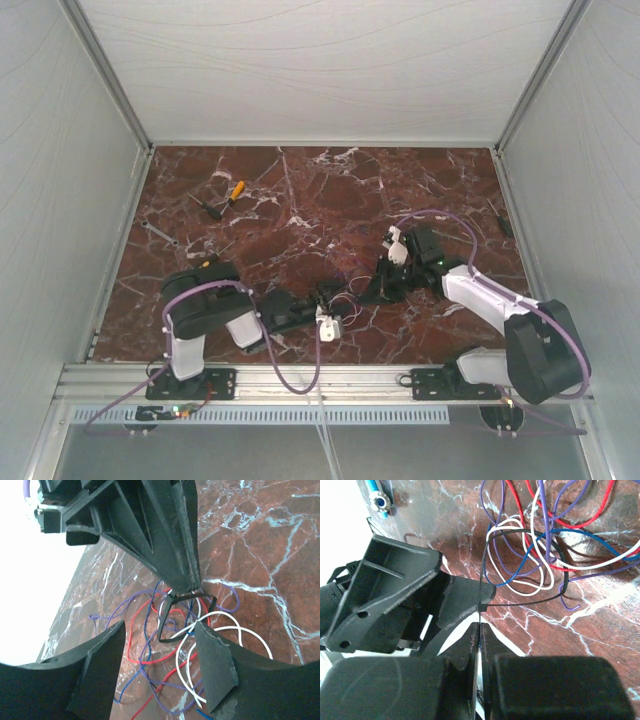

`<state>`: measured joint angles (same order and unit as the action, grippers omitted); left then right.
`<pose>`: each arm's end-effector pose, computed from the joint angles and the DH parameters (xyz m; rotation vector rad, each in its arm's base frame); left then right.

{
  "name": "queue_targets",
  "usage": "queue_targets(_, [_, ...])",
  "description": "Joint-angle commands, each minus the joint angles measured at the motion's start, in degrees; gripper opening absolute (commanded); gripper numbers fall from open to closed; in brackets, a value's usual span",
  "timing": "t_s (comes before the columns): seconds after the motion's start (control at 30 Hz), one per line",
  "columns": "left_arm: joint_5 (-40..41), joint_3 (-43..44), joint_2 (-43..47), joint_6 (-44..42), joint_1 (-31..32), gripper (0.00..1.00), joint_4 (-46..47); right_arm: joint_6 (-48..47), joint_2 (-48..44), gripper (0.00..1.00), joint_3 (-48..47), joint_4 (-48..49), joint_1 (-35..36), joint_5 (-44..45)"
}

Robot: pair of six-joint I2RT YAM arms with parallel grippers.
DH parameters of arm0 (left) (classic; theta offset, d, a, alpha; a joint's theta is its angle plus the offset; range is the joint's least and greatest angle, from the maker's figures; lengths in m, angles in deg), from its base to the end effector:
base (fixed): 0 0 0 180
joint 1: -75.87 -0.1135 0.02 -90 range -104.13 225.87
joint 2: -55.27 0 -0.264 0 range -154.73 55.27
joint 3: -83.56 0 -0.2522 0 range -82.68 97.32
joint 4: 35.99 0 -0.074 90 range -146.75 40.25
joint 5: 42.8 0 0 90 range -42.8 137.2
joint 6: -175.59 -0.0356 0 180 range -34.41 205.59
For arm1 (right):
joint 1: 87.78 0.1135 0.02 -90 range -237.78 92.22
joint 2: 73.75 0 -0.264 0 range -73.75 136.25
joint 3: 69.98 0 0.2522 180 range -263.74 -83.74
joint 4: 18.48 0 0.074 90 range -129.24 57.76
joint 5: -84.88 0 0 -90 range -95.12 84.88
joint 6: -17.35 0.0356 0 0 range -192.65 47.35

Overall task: Zip-tie the wires
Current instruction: Tie the cable at the center of the board.

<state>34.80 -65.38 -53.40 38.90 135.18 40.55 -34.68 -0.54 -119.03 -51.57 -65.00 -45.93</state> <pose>0.1299 -0.2338 0.1153 1.3723 0.8218 -0.3433 0.2016 0.1099 0.1781 0.0649 2.7394 1.2789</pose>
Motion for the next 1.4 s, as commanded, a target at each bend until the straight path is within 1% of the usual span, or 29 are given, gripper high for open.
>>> queue_targets(0.0, [0.4,-2.1,3.5,1.0,0.5,0.62,14.4,-3.6,-2.6,0.0,1.0,0.7,0.3,-1.8])
queue_targets(0.07, [-0.3,-3.1,6.9,1.9,0.5,0.64,11.7,-5.3,-3.3,0.0,1.3,0.2,0.4,-2.2])
queue_targets(0.1, [-1.1,-3.1,9.3,2.4,0.5,0.63,8.0,-6.2,-3.7,0.0,1.4,0.0,0.4,-2.5])
queue_targets(0.17, [-3.7,-1.8,15.2,3.2,0.5,0.58,-5.0,-8.2,-4.6,0.0,2.1,-0.3,0.6,-2.0])
queue_targets(0.23, [-8.8,1.3,20.6,3.6,0.4,0.54,-23.8,-9.9,-5.9,0.0,2.7,-0.6,1.2,-0.2])
queue_targets(0.27, [-10.5,2.7,22.3,4.0,0.4,0.54,-28.4,-11.0,-6.6,0.0,3.1,-0.5,1.6,0.6])
queue_targets(0.37, [-14.4,5.2,24.2,2.5,0.4,0.53,-38.2,-13.2,-8.7,0.0,4.1,0.3,3.0,3.2])
queue_targets(0.43, [-15.4,7.4,24.3,1.1,0.4,0.5,-45.5,-13.4,-9.9,0.0,4.9,1.9,3.8,3.3])
queue_targets(0.47, [-15.8,8.4,24.3,0.6,0.4,0.48,-47.5,-13.4,-10.4,0.0,5.1,2.3,4.3,3.8])
queue_targets(0.63, [-17.1,10.4,24.7,-1.3,0.3,0.48,-52.8,-14.1,-11.1,0.0,5.4,2.4,6.4,6.4])
queue_targets(0.7, [-17.3,11.4,24.2,-2.0,0.3,0.46,-54.4,-14.3,-11.1,0.0,5.3,2.4,7.1,7.2])
queue_targets(0.9, [-16.2,11.4,21.4,-2.5,0.3,0.37,-49.8,-14.4,-11.2,0.0,5.3,2.3,7.8,7.5])
queue_targets(1.0, [-15.5,11.2,20.7,-2.5,0.3,0.37,-46.8,-14.5,-11.1,0.0,5.2,2.3,8.5,7.5])
queue_targets(1.37, [-14.8,12.5,18.5,-3.9,0.3,0.36,-44.8,-14.6,-11.2,0.0,5.1,2.0,9.8,7.4])
